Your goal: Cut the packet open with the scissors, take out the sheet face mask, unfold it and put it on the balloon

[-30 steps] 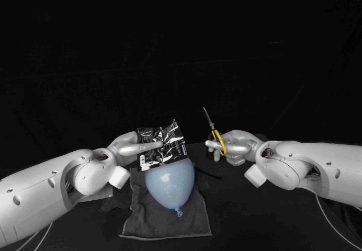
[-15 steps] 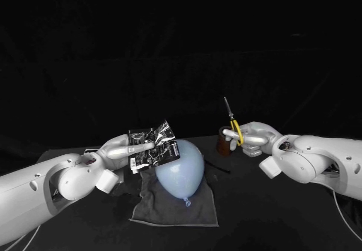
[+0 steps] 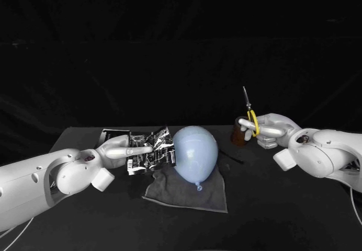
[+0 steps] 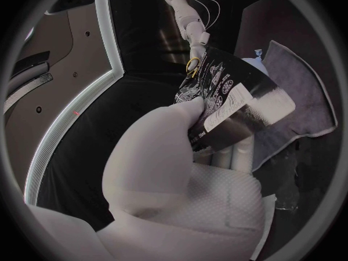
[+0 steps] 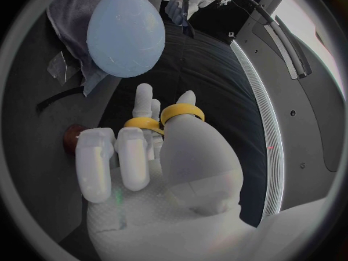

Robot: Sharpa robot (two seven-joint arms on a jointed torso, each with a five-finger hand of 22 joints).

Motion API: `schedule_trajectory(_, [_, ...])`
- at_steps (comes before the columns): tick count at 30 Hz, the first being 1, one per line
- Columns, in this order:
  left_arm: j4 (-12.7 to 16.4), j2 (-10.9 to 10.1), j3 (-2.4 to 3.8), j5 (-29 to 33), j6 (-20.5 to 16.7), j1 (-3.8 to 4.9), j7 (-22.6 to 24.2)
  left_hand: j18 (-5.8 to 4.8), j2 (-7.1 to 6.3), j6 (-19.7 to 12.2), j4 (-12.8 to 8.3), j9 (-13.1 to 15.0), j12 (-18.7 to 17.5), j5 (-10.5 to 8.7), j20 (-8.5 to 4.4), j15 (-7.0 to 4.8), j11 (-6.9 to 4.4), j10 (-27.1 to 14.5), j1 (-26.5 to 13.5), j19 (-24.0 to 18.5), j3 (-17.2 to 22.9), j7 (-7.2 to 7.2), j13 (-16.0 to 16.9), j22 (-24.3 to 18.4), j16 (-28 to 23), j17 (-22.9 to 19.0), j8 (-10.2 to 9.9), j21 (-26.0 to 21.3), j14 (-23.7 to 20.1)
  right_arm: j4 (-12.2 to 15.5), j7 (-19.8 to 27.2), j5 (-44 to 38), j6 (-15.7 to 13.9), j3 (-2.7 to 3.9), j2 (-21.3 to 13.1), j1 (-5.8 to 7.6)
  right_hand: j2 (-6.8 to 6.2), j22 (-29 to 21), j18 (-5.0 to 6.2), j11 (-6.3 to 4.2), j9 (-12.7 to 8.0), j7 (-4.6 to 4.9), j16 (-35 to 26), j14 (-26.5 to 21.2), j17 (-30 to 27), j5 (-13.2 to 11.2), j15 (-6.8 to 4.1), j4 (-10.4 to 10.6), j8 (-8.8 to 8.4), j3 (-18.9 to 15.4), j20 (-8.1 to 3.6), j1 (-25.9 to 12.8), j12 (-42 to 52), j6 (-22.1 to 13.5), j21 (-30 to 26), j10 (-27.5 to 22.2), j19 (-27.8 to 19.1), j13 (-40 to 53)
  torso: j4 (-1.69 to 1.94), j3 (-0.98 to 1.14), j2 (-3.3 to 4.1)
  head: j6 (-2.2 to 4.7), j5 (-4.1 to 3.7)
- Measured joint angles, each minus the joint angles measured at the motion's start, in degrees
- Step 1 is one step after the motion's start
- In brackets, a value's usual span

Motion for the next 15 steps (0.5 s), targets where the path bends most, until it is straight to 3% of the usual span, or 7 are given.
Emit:
schedule_trajectory(6, [0.00, -2.16, -0.79, -2.03, 0.10, -2.09, -0.59, -0.02, 0.01, 0.15, 0.01, 0.00, -0.01, -0.02, 0.00, 0.00, 0.00, 0.00, 0.01, 0.00, -0.01, 0.14, 0.00, 0.00, 0.00, 0.05, -0.03, 0.00, 0.00, -0.44, 0.18, 0.17, 0.15, 0.00, 0.54, -0.35, 0.00, 0.02, 0.00, -0.10, 0.01, 0.04, -0.17, 0.02, -0.20, 0.00, -0.02, 0.00, 0.00, 0.00, -0.07, 0.00, 0.00, -0.04, -0.04, -0.10, -0.08, 0.05, 0.19, -0.07, -0.18, -1.53, 1.86])
schedule_trajectory(15, [-0.07, -5.35, -1.35, -8.09, -0.82, -2.76, -2.04, 0.29, 0.01, 0.06, -0.07, 0.00, -0.01, 0.11, 0.12, -0.01, -0.03, -0.07, 0.01, -0.12, 0.07, 0.23, 0.00, 0.00, -0.35, 0.05, -0.07, 0.00, -0.01, -0.92, 0.37, 0.34, 0.50, 0.00, 1.32, -0.81, 0.00, 0.02, 0.00, -0.20, 0.09, 0.04, -0.21, 0.08, -0.42, 0.00, -0.08, 0.00, 0.00, 0.00, -0.07, 0.00, -0.07, -0.05, -0.04, -0.20, -0.08, 0.08, 0.30, -0.08, -0.35, -3.00, 3.86])
